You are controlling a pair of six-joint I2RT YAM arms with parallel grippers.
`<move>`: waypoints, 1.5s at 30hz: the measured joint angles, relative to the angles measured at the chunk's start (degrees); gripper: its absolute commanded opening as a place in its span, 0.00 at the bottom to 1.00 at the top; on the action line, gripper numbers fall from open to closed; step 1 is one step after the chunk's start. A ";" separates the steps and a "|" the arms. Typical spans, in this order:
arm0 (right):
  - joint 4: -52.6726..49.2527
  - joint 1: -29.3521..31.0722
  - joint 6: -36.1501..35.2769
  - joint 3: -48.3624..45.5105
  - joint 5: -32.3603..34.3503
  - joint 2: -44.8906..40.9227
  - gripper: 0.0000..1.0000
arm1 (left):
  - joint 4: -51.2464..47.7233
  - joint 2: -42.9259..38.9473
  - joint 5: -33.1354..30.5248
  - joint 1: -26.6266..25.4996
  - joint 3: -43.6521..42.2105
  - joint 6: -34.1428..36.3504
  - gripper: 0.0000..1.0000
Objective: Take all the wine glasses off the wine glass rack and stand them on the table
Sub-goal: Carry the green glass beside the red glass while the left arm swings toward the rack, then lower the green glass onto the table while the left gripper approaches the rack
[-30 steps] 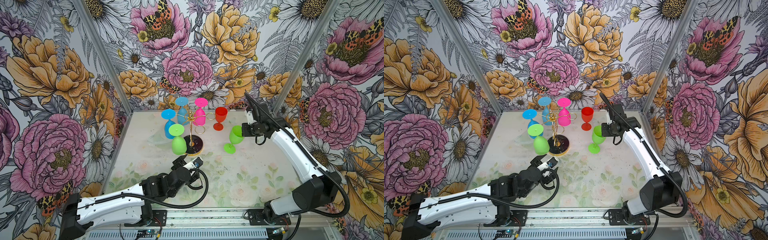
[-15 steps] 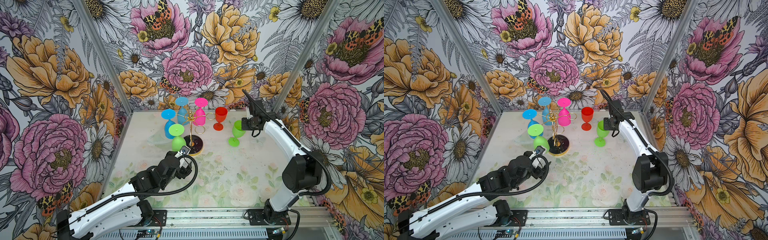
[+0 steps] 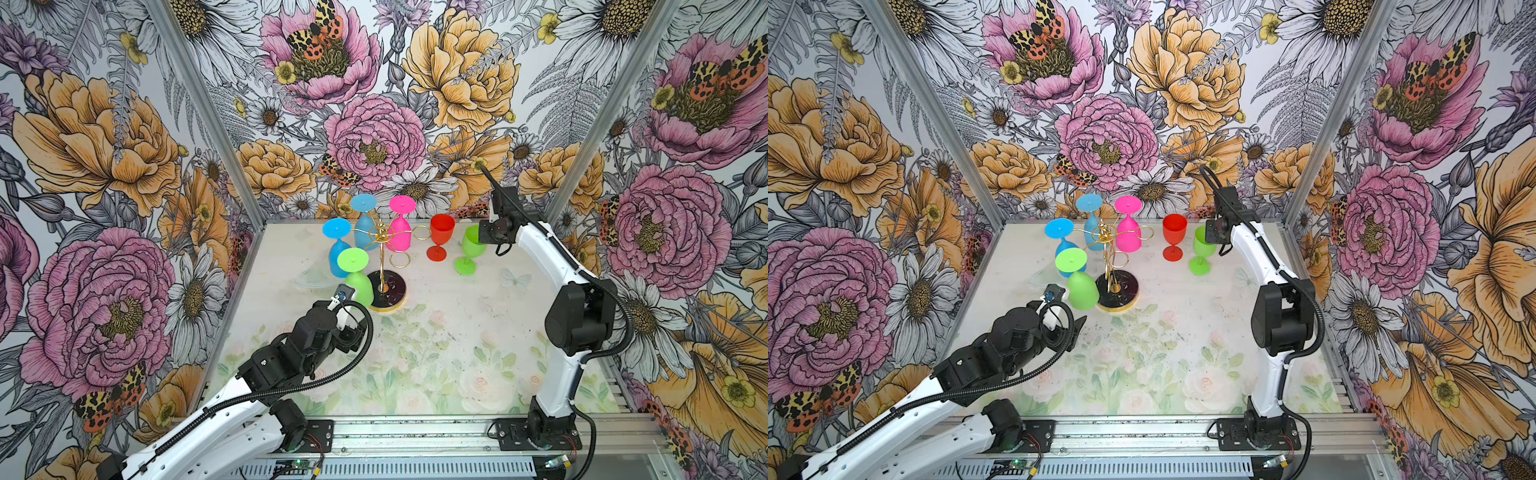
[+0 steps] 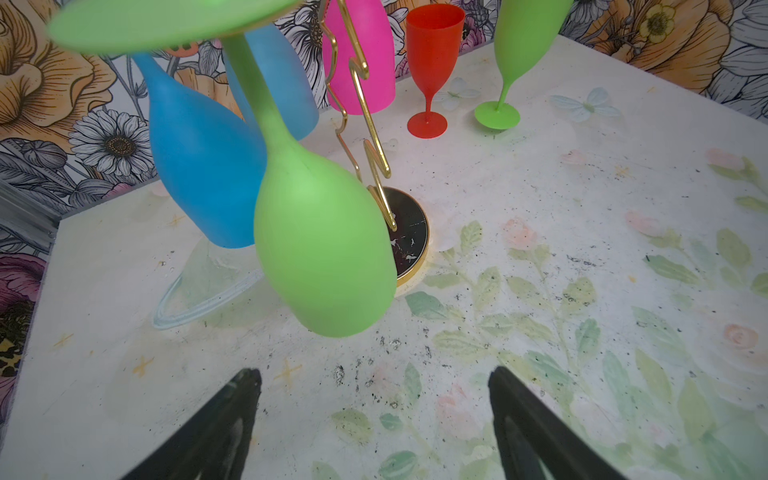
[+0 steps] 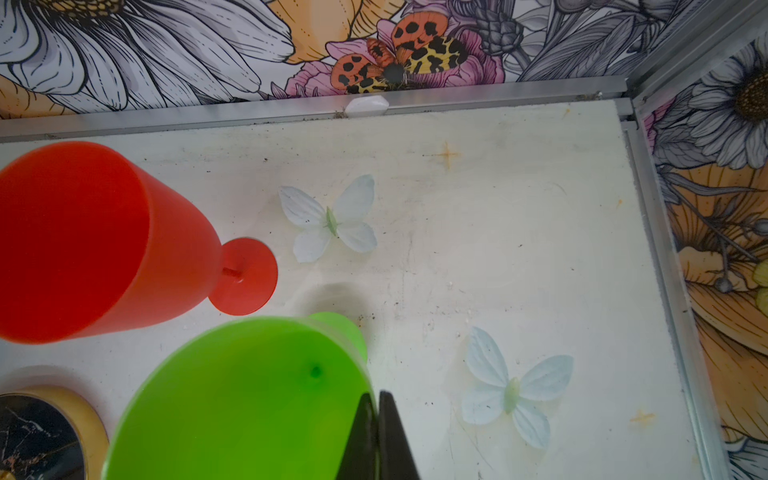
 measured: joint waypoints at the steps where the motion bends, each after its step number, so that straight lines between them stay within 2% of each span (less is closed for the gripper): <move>1: 0.00 0.00 0.00 0.68 0.02 0.85 0.00 | 0.00 0.04 0.22 0.70 0.00 -0.17 0.88; 24: -0.07 0.00 0.00 9.14 1.75 9.29 0.00 | 0.04 -3.37 5.25 14.25 0.11 -1.70 0.87; 45: 0.02 0.00 0.04 16.00 1.62 14.23 0.00 | 0.50 -4.11 9.29 17.86 0.13 -2.29 0.87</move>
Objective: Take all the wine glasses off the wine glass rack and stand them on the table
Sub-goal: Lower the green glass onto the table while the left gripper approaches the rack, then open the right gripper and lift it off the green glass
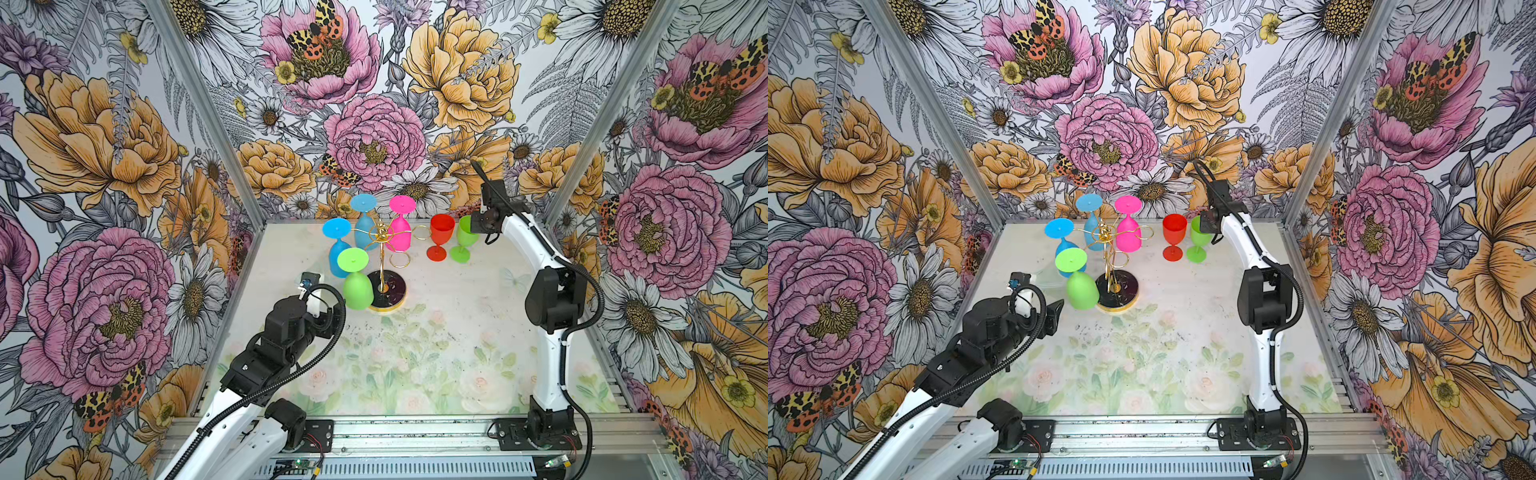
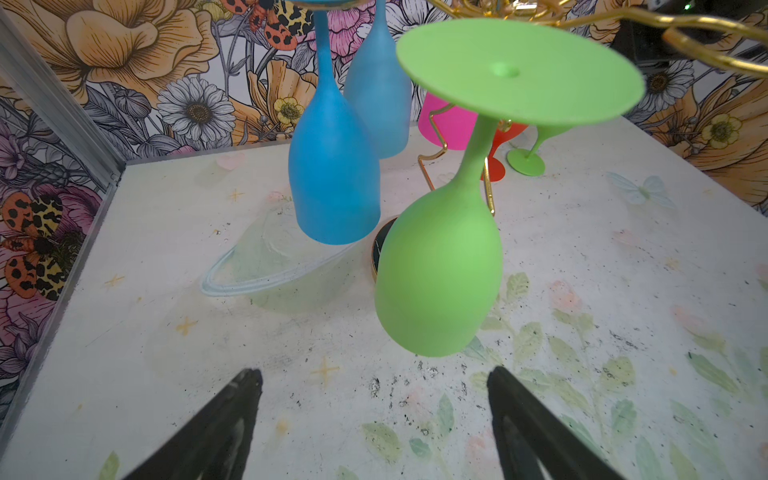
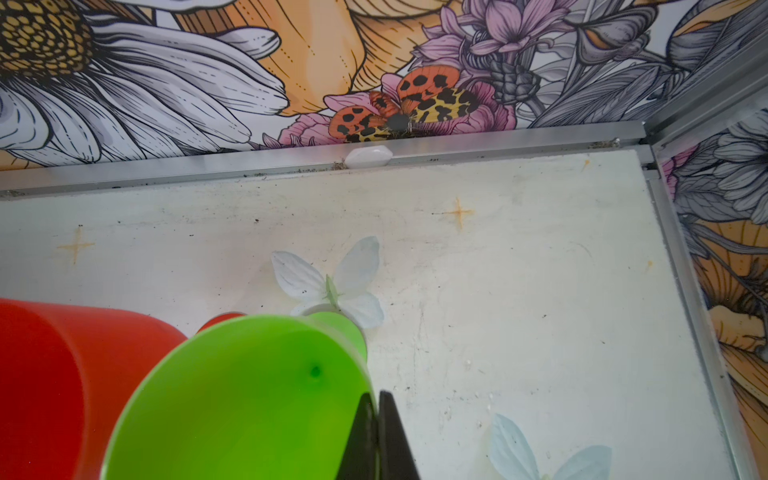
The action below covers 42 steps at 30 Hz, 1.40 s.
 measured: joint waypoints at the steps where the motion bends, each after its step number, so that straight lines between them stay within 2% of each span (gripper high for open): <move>1: -0.02 -0.02 0.00 0.28 0.00 0.22 0.00 | 0.00 0.00 0.17 0.11 0.00 0.00 0.87; 31: -0.04 -0.26 0.31 3.02 -2.56 1.29 0.31 | 1.46 1.05 4.22 4.17 0.00 -0.85 0.87; 37: -0.11 -0.26 -0.37 3.10 -3.65 -0.66 0.45 | 2.99 1.03 5.46 4.85 0.00 -1.25 0.87; 42: -0.09 -0.24 -2.34 -0.24 -7.61 -6.84 0.55 | 3.52 1.03 8.11 6.62 0.00 -2.56 0.88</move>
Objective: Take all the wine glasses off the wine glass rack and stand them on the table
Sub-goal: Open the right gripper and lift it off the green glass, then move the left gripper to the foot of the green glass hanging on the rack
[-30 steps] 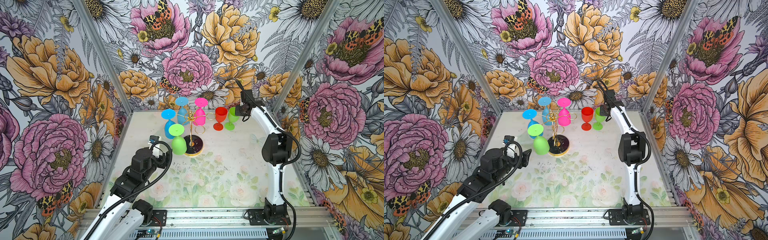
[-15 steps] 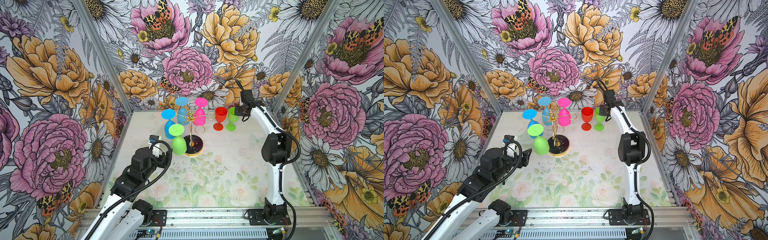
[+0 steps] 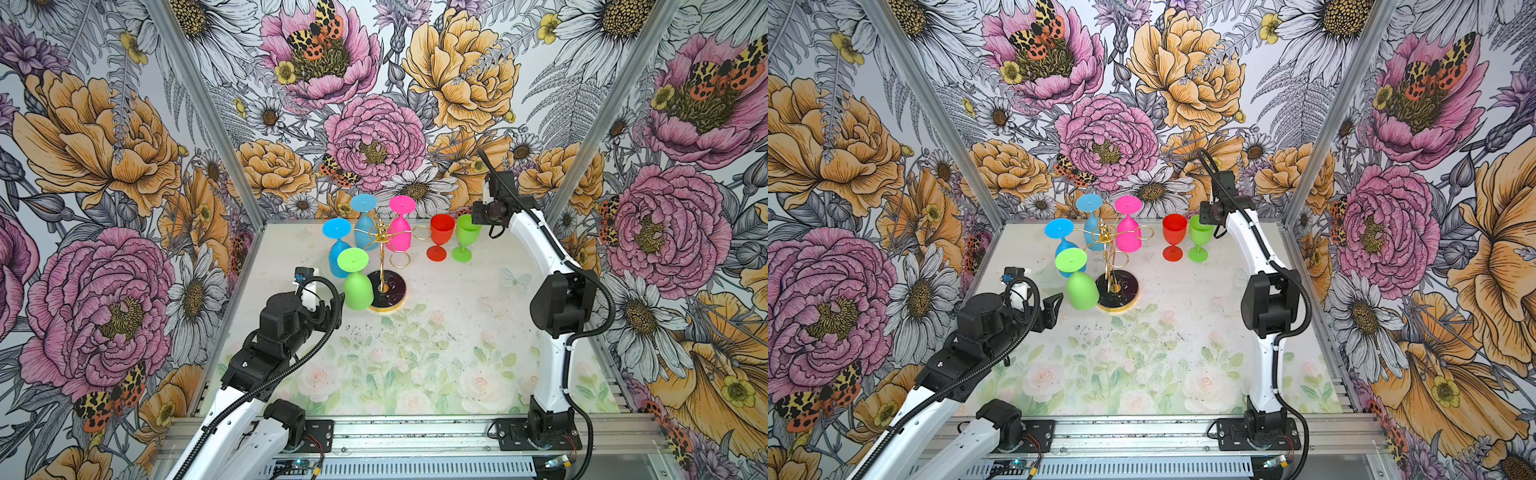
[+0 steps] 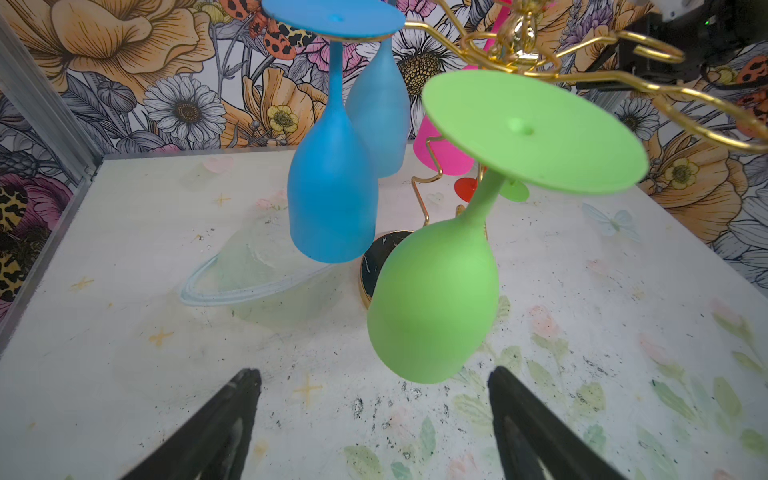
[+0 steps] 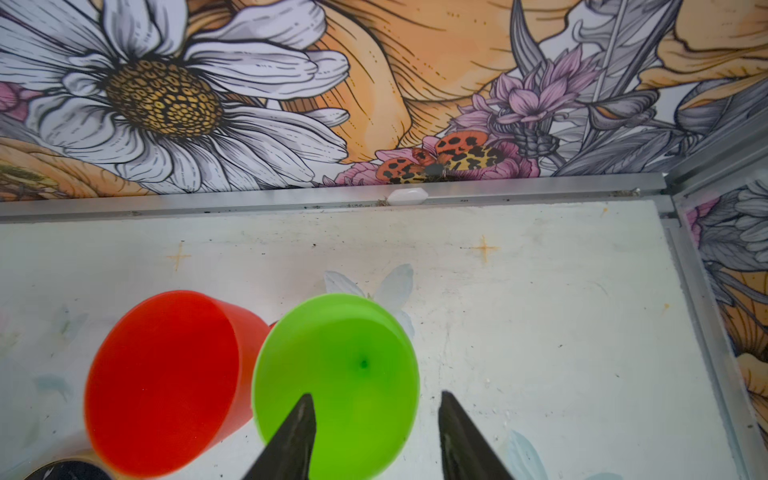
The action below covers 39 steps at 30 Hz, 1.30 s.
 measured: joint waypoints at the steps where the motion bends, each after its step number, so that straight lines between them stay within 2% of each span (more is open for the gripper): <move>1: 0.00 0.04 -0.46 -1.05 -0.96 -1.75 0.57 | 0.02 0.02 0.96 0.81 0.00 -0.50 0.88; 9: 1.46 3.02 -4.13 -14.80 -5.03 -17.51 0.59 | -0.11 0.44 8.83 7.48 1.44 -5.18 0.89; 18: 8.17 5.66 -4.96 -38.47 -9.73 -33.00 0.62 | -2.86 1.22 17.86 11.30 8.13 -10.88 0.89; 24: 13.27 5.66 -4.96 -49.90 -13.22 -42.14 0.62 | -4.28 3.72 23.89 13.73 10.86 -15.06 0.86; 31: 19.04 5.66 -4.02 -57.96 -15.65 -47.54 0.62 | -4.92 9.73 29.88 14.29 14.27 -21.38 0.80; 39: 22.60 5.68 -2.58 -61.72 -16.46 -48.78 0.61 | -2.51 13.70 34.47 15.43 16.28 -29.94 0.69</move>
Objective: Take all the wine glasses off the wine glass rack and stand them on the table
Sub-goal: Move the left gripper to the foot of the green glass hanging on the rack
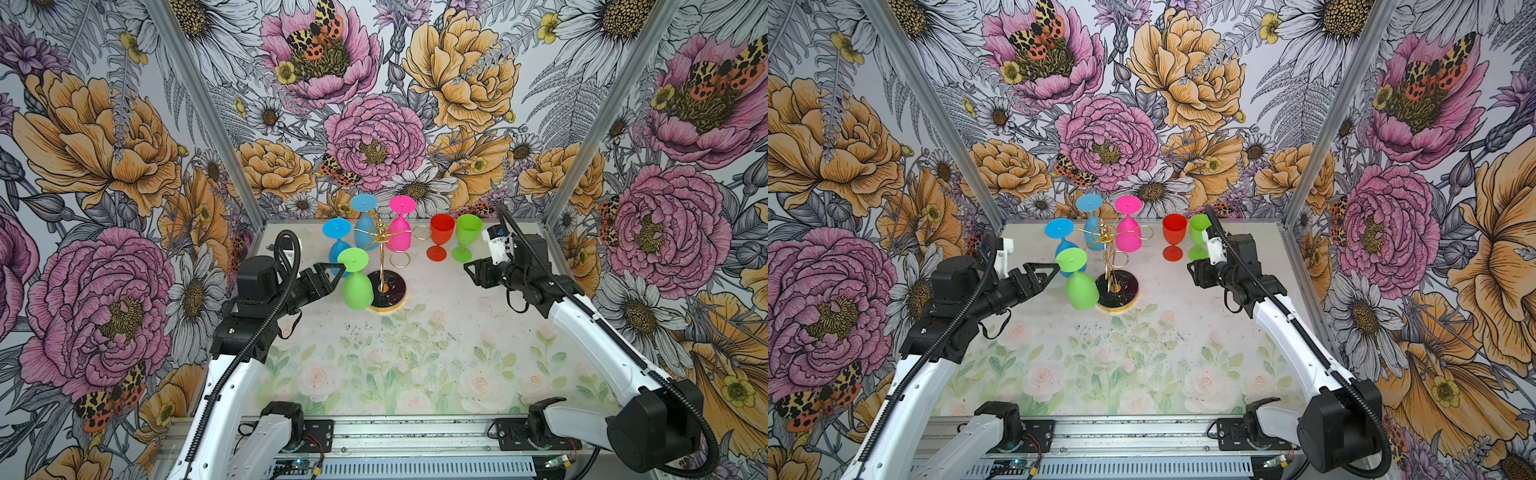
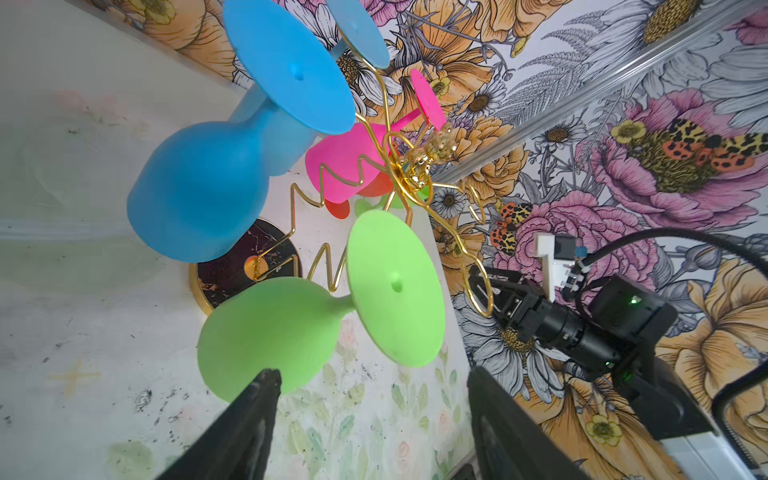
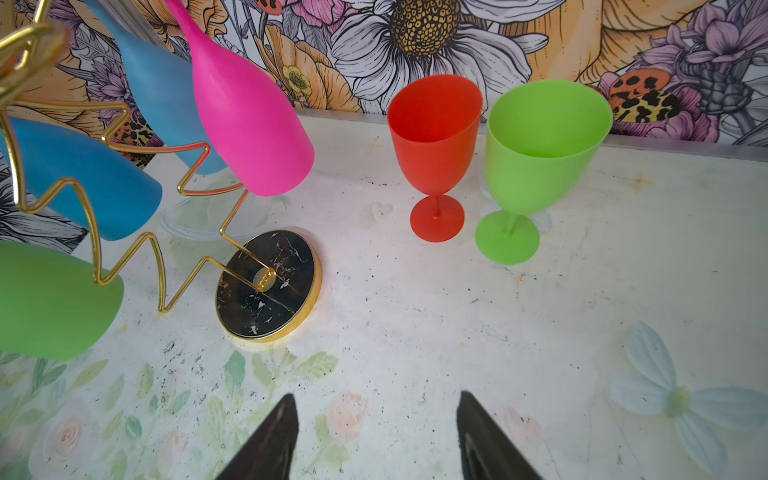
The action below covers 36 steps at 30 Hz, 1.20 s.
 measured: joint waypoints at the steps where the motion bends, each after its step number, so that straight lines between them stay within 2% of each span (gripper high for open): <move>1: 0.37 0.02 0.15 -0.33 0.00 -0.20 0.61 | 0.28 0.79 0.66 0.11 0.33 -1.01 0.67; 6: 1.42 0.33 0.46 -1.55 -0.04 -1.68 0.61 | 1.55 3.65 3.02 0.26 1.07 -4.37 0.58; 27: 3.61 0.46 1.88 -3.34 -0.42 -2.89 0.61 | 4.48 7.17 8.50 2.62 1.51 -11.47 0.45; 36: 3.63 0.48 1.92 -3.41 -0.42 -2.89 0.61 | 5.97 10.36 11.41 2.62 1.57 -12.92 0.35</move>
